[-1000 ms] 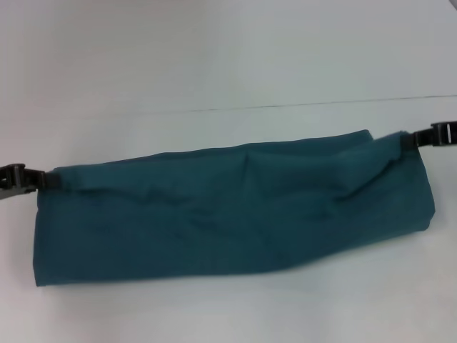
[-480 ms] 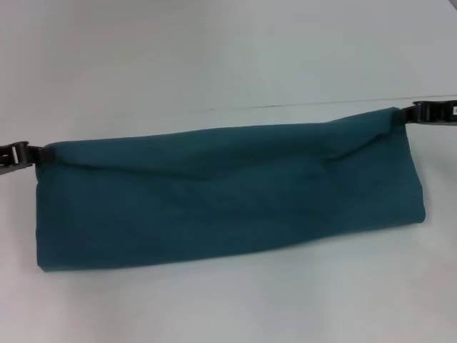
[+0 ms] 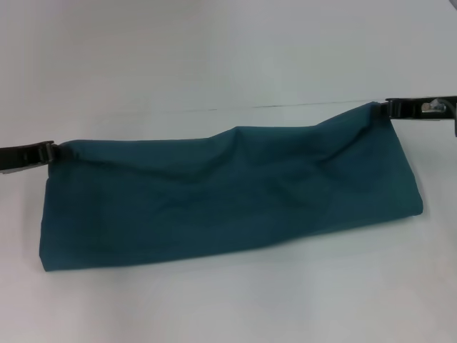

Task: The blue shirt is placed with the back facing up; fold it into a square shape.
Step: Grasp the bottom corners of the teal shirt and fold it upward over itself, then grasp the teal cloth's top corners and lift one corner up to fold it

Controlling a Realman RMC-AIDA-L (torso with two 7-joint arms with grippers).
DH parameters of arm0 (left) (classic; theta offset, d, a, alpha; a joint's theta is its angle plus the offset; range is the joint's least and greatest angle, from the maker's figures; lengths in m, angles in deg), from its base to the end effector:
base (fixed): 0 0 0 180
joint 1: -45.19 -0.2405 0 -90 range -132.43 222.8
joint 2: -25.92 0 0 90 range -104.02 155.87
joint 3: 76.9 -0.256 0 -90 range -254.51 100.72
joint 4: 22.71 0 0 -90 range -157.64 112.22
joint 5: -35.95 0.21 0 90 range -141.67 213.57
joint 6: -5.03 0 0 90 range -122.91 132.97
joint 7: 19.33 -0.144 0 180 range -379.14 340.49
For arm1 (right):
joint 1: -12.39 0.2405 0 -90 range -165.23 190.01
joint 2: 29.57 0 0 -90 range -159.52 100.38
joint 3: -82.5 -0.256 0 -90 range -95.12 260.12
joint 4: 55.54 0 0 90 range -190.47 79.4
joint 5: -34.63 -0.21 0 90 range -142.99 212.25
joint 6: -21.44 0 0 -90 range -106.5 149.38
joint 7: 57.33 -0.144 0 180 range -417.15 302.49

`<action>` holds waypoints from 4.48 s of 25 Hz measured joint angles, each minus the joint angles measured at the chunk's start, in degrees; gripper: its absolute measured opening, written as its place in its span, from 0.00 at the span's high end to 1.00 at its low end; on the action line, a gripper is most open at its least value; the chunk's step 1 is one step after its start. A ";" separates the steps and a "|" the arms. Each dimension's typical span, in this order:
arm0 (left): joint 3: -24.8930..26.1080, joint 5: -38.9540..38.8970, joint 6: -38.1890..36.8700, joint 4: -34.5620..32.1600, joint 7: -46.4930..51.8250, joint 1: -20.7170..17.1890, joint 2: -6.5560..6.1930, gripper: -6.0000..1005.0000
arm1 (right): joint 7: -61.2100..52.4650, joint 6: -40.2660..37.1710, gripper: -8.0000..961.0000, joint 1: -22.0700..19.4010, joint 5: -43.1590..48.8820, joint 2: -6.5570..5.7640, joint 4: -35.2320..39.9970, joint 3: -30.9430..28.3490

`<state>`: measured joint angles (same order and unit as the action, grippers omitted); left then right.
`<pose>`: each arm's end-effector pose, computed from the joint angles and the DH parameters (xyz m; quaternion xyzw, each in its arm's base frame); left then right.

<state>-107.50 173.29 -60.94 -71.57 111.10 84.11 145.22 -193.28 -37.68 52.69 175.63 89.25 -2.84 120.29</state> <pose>-0.2787 0.4143 0.0576 -0.7689 -0.5349 -0.1685 0.3069 0.2621 0.4375 0.0716 -0.7710 0.5020 0.1334 0.3685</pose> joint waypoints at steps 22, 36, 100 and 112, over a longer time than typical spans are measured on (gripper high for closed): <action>-3.85 0.03 13.90 3.04 -1.72 0.50 1.98 0.85 | 0.87 10.83 0.81 0.97 0.01 -0.84 -7.46 2.53; -4.64 -0.51 23.89 5.39 -5.63 1.22 3.40 0.80 | 1.00 16.77 0.66 1.87 -0.60 -0.44 -7.78 3.81; -10.69 18.60 -13.64 -5.14 23.77 -2.00 0.01 0.07 | 21.44 -23.10 0.04 0.18 -6.00 0.53 2.32 7.15; -10.70 18.71 -13.46 -2.86 23.90 -0.79 -0.45 0.07 | 21.47 -23.02 0.04 0.36 -6.02 0.59 2.32 7.09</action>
<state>-118.20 192.01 -74.40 -74.43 135.00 83.32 144.77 -171.81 -60.71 53.06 169.60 89.84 -0.52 127.37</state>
